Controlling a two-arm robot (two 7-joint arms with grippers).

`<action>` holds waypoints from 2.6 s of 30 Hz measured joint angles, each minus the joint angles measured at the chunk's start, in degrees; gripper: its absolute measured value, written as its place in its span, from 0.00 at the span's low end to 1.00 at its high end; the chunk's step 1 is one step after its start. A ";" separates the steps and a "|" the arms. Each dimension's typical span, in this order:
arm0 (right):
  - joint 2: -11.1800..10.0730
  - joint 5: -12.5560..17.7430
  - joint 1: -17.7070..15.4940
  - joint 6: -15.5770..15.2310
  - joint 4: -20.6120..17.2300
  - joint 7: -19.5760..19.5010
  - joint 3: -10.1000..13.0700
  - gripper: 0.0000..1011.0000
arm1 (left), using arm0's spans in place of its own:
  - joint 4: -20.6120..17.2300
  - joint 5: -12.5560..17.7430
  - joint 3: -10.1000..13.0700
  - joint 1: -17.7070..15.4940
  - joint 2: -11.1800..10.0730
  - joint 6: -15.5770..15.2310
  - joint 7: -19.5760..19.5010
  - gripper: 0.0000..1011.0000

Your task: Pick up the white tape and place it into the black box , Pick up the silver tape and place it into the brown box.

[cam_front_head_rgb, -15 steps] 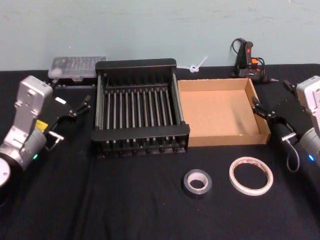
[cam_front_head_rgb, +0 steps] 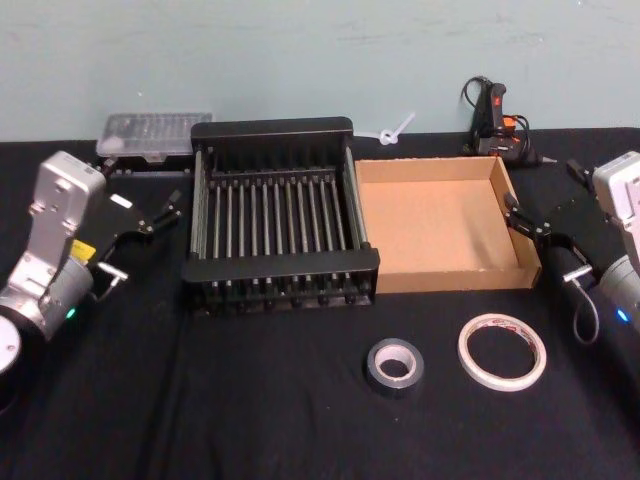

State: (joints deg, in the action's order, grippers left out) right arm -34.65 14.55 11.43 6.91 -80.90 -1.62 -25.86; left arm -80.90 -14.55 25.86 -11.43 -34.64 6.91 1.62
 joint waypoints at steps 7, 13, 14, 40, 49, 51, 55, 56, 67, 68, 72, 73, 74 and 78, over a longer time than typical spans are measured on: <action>0.00 0.00 0.00 0.00 0.00 0.00 0.00 0.99 | 0.00 0.00 0.00 0.00 0.00 0.00 0.00 0.99; 0.00 0.00 0.00 0.00 0.00 0.00 0.00 0.99 | 0.00 0.00 0.00 0.00 0.00 0.00 0.00 0.99; 0.00 0.00 0.00 0.00 0.00 0.00 0.00 0.99 | 0.00 0.00 0.00 0.00 0.00 0.00 0.00 0.99; 0.57 0.58 -0.79 -0.20 0.12 2.81 2.61 0.99 | 0.00 0.00 0.00 0.00 0.00 0.00 0.00 0.99; -1.19 2.86 -3.98 -1.77 -4.10 6.20 4.87 0.99 | 0.01 0.00 0.00 0.00 0.00 0.00 0.00 0.99; -1.54 3.67 -4.59 -2.30 -5.02 7.00 5.39 0.99 | 0.00 0.00 0.01 0.00 0.00 0.00 0.00 0.99; -2.70 5.86 -6.50 -4.19 -7.60 9.27 6.81 0.99 | 0.01 0.00 0.00 0.00 0.00 0.00 0.00 0.99; -2.92 6.19 -6.84 -4.55 -8.05 9.62 7.06 0.99 | 0.00 0.00 0.00 0.00 0.00 0.00 0.00 0.99; -5.65 10.43 -11.35 -9.38 -13.69 14.29 10.27 0.99 | 0.00 0.00 0.01 0.00 0.00 0.00 0.00 0.99; -6.02 10.79 -11.97 -10.25 -14.31 14.83 10.60 0.99 | 0.00 0.00 0.00 0.00 0.00 0.00 0.00 0.99; -6.79 11.38 -13.51 -12.09 -15.51 15.93 11.21 0.99 | 0.00 0.00 0.00 0.00 0.00 0.00 0.00 0.99; -6.99 11.57 -14.10 -12.84 -15.78 16.35 11.40 0.99 | 0.00 0.00 0.00 0.00 0.00 0.00 0.00 0.99; -7.05 11.64 -14.31 -13.13 -15.84 16.52 11.46 0.99 | 0.00 0.00 0.00 0.00 0.00 0.00 0.00 0.99; -7.21 11.88 -15.37 -14.89 -16.05 17.37 11.73 0.99 | 0.00 0.00 0.00 0.00 0.00 0.00 0.00 0.99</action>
State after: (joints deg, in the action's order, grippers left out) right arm -41.86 26.43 -3.95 -7.98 -96.95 15.75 -14.13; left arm -80.90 -14.55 25.86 -11.43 -34.64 6.91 1.62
